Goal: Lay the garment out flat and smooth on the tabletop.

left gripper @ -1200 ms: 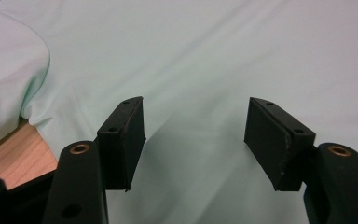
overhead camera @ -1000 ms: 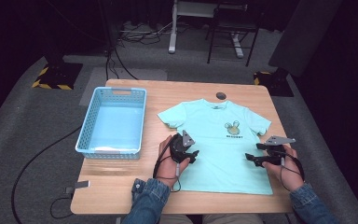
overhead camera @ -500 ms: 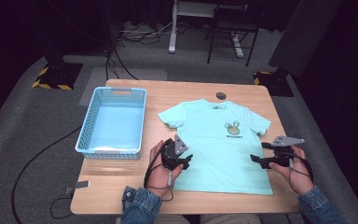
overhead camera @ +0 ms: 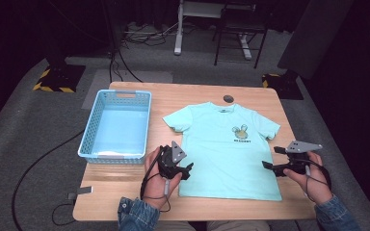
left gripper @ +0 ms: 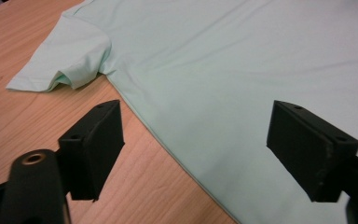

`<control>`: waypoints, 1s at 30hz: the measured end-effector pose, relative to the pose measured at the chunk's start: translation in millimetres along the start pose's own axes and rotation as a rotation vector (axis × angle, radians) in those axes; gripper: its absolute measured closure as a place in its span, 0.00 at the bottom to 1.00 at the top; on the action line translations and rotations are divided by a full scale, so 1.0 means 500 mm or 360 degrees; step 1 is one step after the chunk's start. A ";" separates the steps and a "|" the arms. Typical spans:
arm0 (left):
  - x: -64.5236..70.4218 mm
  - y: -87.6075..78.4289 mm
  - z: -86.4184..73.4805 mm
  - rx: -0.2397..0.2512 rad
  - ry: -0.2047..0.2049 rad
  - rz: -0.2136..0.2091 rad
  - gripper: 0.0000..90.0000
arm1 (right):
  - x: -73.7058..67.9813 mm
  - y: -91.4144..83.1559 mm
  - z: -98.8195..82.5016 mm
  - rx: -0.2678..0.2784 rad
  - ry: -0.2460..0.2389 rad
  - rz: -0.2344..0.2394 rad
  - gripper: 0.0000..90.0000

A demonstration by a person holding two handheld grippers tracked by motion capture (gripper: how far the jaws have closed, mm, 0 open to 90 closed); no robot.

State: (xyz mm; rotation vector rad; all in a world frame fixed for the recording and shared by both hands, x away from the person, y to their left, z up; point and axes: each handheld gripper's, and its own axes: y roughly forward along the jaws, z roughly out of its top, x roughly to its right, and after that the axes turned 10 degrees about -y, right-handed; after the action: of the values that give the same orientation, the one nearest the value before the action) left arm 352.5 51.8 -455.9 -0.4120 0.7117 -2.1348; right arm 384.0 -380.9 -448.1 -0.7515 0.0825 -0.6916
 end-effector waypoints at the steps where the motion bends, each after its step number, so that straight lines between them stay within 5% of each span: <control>1: -0.001 -0.004 0.000 0.0003 -0.0006 0.0015 0.19 | -0.001 -0.003 0.001 -0.0002 -0.0003 0.0002 0.18; 30: -0.043 -0.089 -0.057 0.0007 -0.0046 0.0130 0.18 | 0.008 -0.071 -0.030 0.0007 0.0013 0.0008 0.18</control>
State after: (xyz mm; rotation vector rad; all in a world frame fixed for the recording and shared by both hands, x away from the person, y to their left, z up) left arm 323.8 101.0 -451.8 -0.4036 0.6959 -2.0493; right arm 363.1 -411.3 -435.3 -0.7443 0.0900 -0.6898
